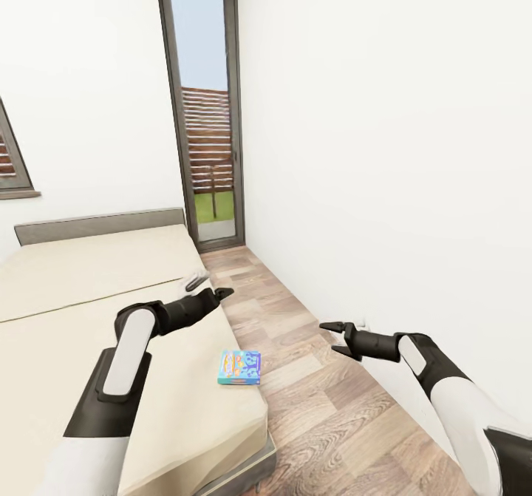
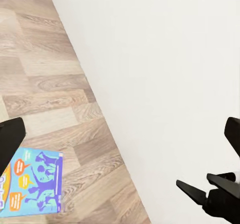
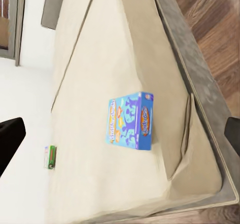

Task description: Put all the toys in the child's room - the three board games (two on the bed and one on the table), the two jigsaw puzzles on the table, and the tennis ball on the table - inside the toy box on the table in the child's room.

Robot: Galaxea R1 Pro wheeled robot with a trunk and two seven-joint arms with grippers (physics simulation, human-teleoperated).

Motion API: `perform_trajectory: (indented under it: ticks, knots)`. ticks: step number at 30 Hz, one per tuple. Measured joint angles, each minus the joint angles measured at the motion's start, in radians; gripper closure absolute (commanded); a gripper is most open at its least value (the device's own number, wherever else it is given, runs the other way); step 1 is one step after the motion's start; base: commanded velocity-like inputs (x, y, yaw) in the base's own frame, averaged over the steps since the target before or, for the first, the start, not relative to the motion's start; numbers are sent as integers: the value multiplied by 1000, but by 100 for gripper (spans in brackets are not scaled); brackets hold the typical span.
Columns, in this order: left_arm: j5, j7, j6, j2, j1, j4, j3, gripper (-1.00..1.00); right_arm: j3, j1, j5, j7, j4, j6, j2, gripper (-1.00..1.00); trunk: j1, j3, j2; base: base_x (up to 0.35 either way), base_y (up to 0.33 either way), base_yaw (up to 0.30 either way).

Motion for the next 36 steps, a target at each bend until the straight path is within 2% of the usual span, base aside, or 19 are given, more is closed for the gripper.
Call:
perform_trajectory:
  ticks: [1, 2, 4, 5, 6, 7, 8, 9, 11, 12, 14, 20, 23, 28, 36]
  knots:
    - [12, 35, 3, -7, -2, -5, 0, -100, -3, -6, 0, -10, 15, 5, 1, -100, 4, -3, -7, 0, 0, 0]
    - [12, 37, 3, -8, -2, -5, 0, -100, -3, -6, 0, -10, 15, 5, 1, -100, 8, -6, -14, 0, 0, 0]
    - [51, 97, 6, -16, -5, -12, -3, -100, -8, -15, -2, -20, 32, 13, 0, -100, 15, -12, -28, 0, 0, 0]
    - [52, 98, 7, -16, -5, -12, -3, -100, -8, -16, -2, -20, 33, 13, 0, -100, 19, -16, -35, 0, 0, 0]
    - [74, 121, 8, -19, -7, -14, -4, -100, -9, -19, -2, -19, 36, 16, -1, -100, 23, -19, -42, 0, 0, 0]
    - [74, 122, 8, -19, -7, -14, -4, -100, -9, -19, -2, -19, 36, 16, -1, -100, 27, -22, -49, 0, 0, 0]
    - [95, 142, 9, -21, -8, -16, -6, -100, -11, -21, -2, -15, 38, 18, -2, -100, 31, -25, -56, 0, 0, 0]
    - [96, 142, 9, -21, -9, -16, -6, -100, -11, -21, -2, -14, 38, 18, -2, -100, 34, -28, -63, 0, 0, 0]
    - [129, 171, 10, -23, -13, -18, -7, -100, -13, -25, -2, 1, 37, 21, -5, -100, 42, -34, -77, 0, 0, 0]
    - [129, 171, 10, -23, -13, -18, -7, -100, -13, -25, -2, 1, 37, 21, -5, -100, 46, -38, -84, 0, 0, 0]
    - [152, 188, 11, -24, -15, -20, -8, -100, -14, -27, -2, 20, 34, 23, -8, -100, 54, -44, -98, 0, 0, 0]
    - [173, 201, 12, -24, -18, -20, -7, -100, -15, -29, -2, 57, 28, 26, -13, -100, 77, -63, -140, 0, 0, 0]
    - [183, 206, 12, -24, -20, -18, -5, -100, -14, -30, 0, 109, 24, 31, -19, -100, 88, -72, -161, 0, 0, 0]
    - [189, 209, 12, -25, -22, -16, -4, -100, -10, -30, 4, 147, 22, 35, -19, -100, 107, -88, -196, 0, 0, 0]
    - [193, 211, 12, -25, -25, -14, -2, -100, -5, -29, 7, 176, 20, 38, -14, -100, 138, -113, -252, 0, 0, 0]
